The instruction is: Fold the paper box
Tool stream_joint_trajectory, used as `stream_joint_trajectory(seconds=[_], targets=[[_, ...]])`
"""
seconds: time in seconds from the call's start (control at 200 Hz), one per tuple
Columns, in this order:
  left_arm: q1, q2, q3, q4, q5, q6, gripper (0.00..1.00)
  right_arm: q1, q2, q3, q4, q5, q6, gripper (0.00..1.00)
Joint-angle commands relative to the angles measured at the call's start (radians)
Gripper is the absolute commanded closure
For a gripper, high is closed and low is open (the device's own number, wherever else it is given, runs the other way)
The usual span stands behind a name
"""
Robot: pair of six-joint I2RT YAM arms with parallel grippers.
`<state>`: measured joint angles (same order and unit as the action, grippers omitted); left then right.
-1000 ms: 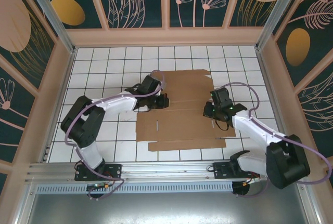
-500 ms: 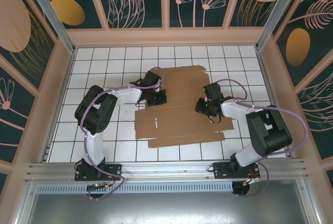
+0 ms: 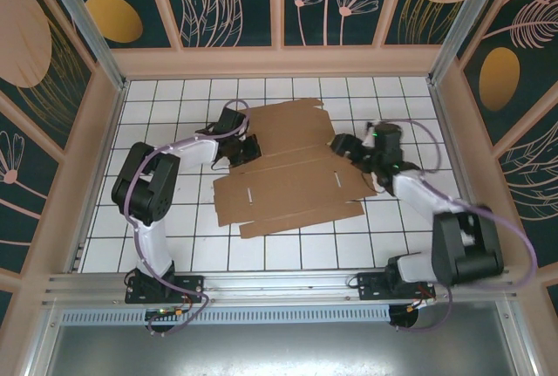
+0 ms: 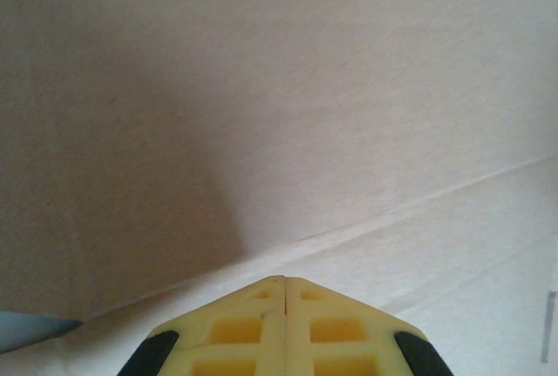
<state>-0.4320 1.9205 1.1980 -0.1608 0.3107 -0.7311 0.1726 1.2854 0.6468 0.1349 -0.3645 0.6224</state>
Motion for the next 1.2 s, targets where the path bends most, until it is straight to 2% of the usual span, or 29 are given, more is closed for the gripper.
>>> stream_joint_trajectory(seconds=[0.0, 0.15, 0.42, 0.46, 0.696, 0.816, 1.196], targets=[[-0.005, -0.066, 0.036, 0.004, 0.004, 0.01, 0.95, -0.081, -0.178, -0.129, -0.017, -0.054, 0.117, 0.12], [0.012, -0.057, 0.039, -0.015, -0.027, 0.02, 0.99, -0.122, -0.336, -0.23, -0.181, -0.084, 0.162, 0.13], [0.091, -0.061, -0.023, -0.011, -0.041, -0.012, 1.0, -0.143, -0.436, -0.311, -0.342, -0.139, 0.2, 0.09], [0.099, -0.069, -0.04, -0.004, -0.039, -0.016, 1.0, -0.145, -0.446, -0.322, -0.334, -0.153, 0.207, 0.05], [0.109, -0.05, -0.115, 0.018, -0.017, -0.037, 1.0, -0.157, -0.395, -0.4, -0.202, -0.215, 0.252, 0.05], [0.109, -0.047, -0.138, 0.029, -0.019, -0.039, 1.0, -0.166, -0.359, -0.411, -0.144, -0.207, 0.241, 0.05], [0.11, -0.017, -0.124, -0.017, -0.079, -0.002, 1.0, -0.201, -0.221, -0.389, 0.021, -0.174, 0.189, 0.13]])
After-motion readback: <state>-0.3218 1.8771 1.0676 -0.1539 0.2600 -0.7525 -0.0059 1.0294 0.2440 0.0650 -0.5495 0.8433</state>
